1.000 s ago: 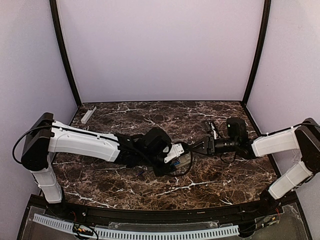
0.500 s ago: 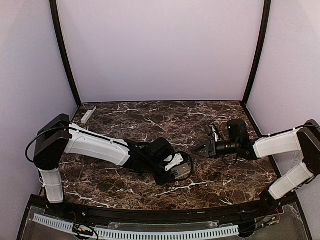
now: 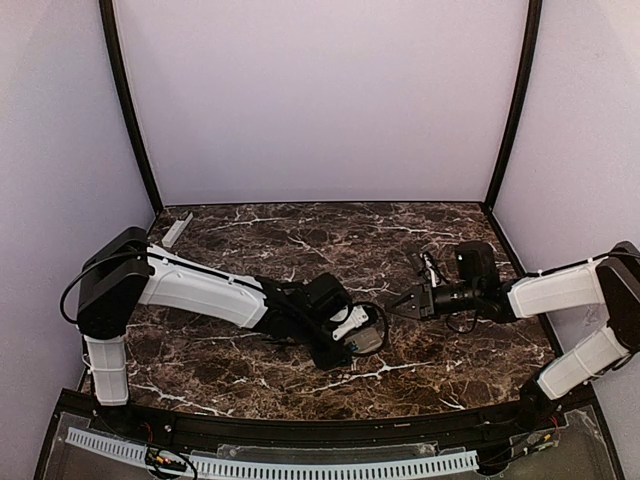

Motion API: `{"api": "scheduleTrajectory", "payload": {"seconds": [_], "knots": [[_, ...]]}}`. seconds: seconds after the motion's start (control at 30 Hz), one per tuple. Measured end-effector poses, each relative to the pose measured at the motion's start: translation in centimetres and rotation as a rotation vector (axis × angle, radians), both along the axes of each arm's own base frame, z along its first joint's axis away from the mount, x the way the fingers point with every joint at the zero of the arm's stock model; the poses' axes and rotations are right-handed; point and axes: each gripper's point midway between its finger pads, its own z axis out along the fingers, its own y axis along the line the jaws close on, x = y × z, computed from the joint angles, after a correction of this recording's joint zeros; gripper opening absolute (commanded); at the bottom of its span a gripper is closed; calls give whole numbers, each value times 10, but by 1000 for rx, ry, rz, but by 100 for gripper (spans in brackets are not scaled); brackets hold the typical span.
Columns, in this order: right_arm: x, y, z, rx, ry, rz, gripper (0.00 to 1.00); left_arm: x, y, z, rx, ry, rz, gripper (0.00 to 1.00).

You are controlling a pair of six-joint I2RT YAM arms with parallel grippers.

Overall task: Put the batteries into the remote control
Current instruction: Place the remote control without the battery cover at the center of the board.

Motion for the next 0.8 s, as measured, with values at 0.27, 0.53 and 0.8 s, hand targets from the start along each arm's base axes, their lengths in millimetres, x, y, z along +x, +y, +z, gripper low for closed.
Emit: {"api": "scheduleTrajectory", "payload": {"seconds": [0.27,0.53,0.8], "knots": [[-8,5,-1,-4,8,25,22,-2,1,0,11,14,-4,58],[-12,6,-5,-15,26,33,28,-2,-1,2,6,17,-9,70],[-16,8,-7,-28,35,42,22,-1,-1,3,-6,32,-5,66]]}}
